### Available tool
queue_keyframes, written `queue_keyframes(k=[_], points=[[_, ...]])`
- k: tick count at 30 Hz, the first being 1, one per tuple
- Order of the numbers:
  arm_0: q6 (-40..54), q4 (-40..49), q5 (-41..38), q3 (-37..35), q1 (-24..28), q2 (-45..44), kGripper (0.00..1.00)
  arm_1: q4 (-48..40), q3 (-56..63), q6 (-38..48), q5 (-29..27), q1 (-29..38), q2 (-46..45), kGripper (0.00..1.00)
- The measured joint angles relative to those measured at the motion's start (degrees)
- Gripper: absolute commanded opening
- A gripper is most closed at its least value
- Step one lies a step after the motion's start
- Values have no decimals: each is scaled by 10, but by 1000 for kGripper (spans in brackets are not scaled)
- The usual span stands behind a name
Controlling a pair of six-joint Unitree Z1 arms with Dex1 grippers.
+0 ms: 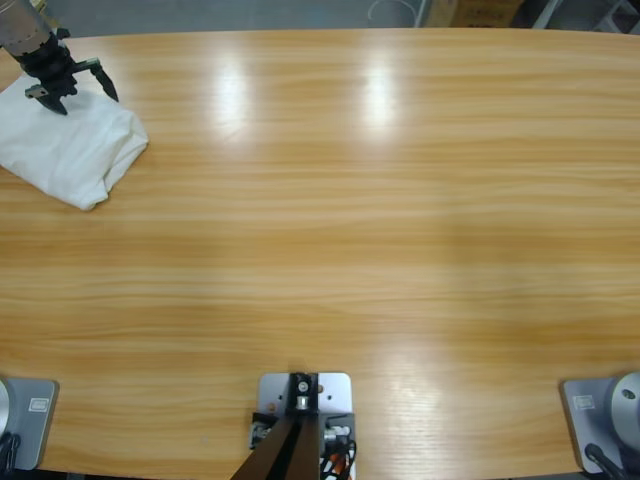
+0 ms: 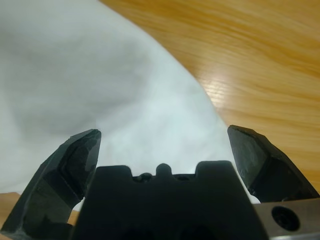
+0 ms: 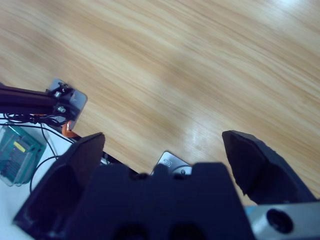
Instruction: Fold clothes
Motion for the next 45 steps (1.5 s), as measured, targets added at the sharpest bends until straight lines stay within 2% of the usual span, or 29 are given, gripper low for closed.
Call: queue_keyframes(k=[6, 8, 10, 13, 15, 17, 20, 25, 28, 30, 36, 45], points=[[14, 18, -16, 8, 0, -17, 1000, 0, -4, 0, 1, 0, 0, 964], [24, 3, -17, 46, -7, -55, 1000, 0, -3, 0, 6, 0, 0, 964], [36, -41, -19, 115, -28, -116, 1000, -8, 5, 0, 15, 0, 0, 959], [60, -143, -58, 266, -87, -239, 1000, -46, 43, -1, 36, 0, -6, 941], [80, -199, -88, 359, -150, -315, 1000, -88, 76, -3, 47, 2, -7, 939], [96, -228, -103, 422, -220, -377, 991, -146, 113, -5, 49, 16, -7, 942], [120, -247, -125, 477, -280, -452, 991, -239, 179, -16, 49, 47, 2, 990], [142, -263, -133, 522, -383, -542, 996, -406, 292, -32, 52, 114, 24, 1000], [143, -274, -133, 542, -429, -549, 991, -509, 349, -31, 77, 135, 40, 1000], [146, -284, -133, 555, -455, -550, 991, -543, 366, -30, 91, 147, 65, 1000], [147, -332, -133, 598, -476, -551, 991, -595, 377, -68, 98, 179, 131, 1000], [141, -382, -111, 607, -479, -520, 977, -621, 380, -101, 60, 182, 136, 1000]])
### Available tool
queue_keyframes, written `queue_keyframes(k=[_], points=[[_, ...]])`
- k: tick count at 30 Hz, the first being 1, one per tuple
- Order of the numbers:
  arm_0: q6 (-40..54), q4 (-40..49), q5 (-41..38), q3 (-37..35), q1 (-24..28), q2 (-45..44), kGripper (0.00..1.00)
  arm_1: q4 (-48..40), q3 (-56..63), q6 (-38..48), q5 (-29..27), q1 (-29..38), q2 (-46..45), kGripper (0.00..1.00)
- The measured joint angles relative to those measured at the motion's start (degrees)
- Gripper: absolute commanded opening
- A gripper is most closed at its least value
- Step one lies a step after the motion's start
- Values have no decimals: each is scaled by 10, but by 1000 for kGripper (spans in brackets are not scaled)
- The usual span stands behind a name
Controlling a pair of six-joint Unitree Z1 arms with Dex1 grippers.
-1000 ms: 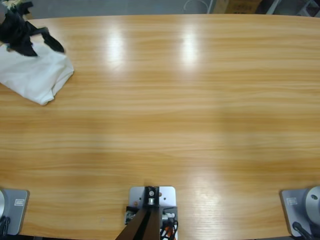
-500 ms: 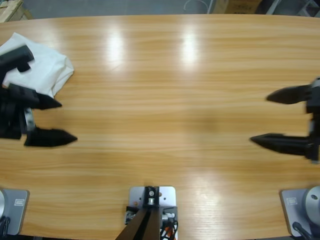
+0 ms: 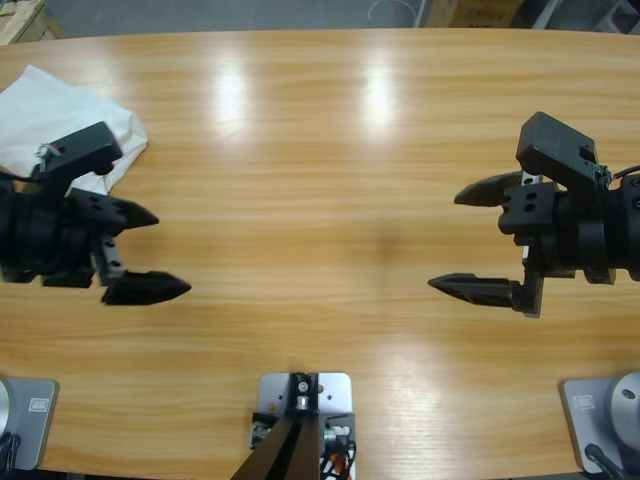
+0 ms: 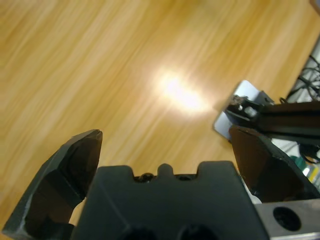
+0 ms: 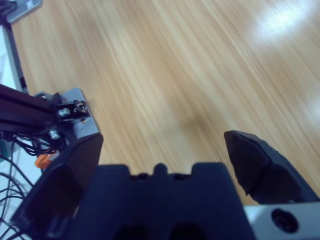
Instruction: Fold clothes
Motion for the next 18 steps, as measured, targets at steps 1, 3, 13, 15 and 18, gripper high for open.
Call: queue_keyframes(k=[1, 3, 13, 15, 18], points=[[-1, -9, 6, 4, 0, 6, 977, 0, 1, 0, -7, 0, -1, 1000], [-1, -19, 22, 6, 0, 13, 977, 0, 4, 0, -12, 0, -2, 1000], [-28, -17, 114, 34, -1, -69, 980, -1, 6, 0, -8, 0, -2, 1000], [-30, -17, 114, 41, -1, -85, 978, -4, 6, -2, -6, 0, -1, 1000], [-30, -18, 114, 45, -1, -85, 977, -21, 11, -5, -5, 0, 8, 1000]])
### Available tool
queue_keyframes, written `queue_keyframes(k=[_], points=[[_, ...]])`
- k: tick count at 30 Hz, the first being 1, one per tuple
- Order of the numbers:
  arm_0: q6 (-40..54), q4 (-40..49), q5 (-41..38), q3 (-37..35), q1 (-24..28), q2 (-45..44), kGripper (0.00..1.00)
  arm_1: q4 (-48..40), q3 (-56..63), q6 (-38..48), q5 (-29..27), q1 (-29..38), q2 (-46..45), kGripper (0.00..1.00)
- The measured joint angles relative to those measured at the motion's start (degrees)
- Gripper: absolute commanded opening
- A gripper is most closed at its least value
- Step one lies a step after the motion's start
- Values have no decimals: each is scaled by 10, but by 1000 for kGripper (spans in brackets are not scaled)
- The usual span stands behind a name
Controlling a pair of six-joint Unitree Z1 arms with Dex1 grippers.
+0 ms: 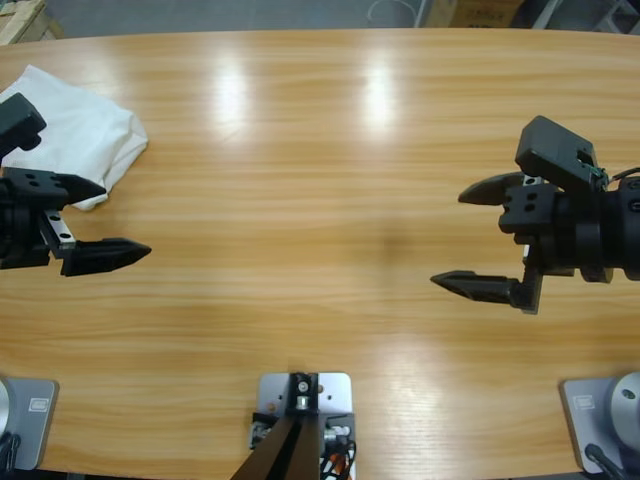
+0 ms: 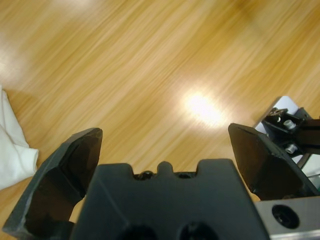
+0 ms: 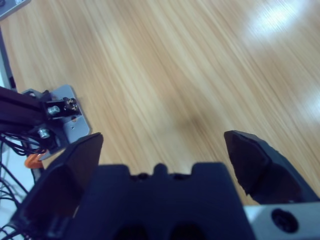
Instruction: Fold clothes
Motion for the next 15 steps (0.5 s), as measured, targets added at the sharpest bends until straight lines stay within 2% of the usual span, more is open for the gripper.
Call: queue_keyframes(k=[9, 15], points=[[0, -3, 0, 0, 0, 4, 977, -110, 50, -53, 1, 0, 23, 1000], [0, -3, 0, 1, 0, 4, 977, -139, 67, -56, 2, 0, 24, 1000]])
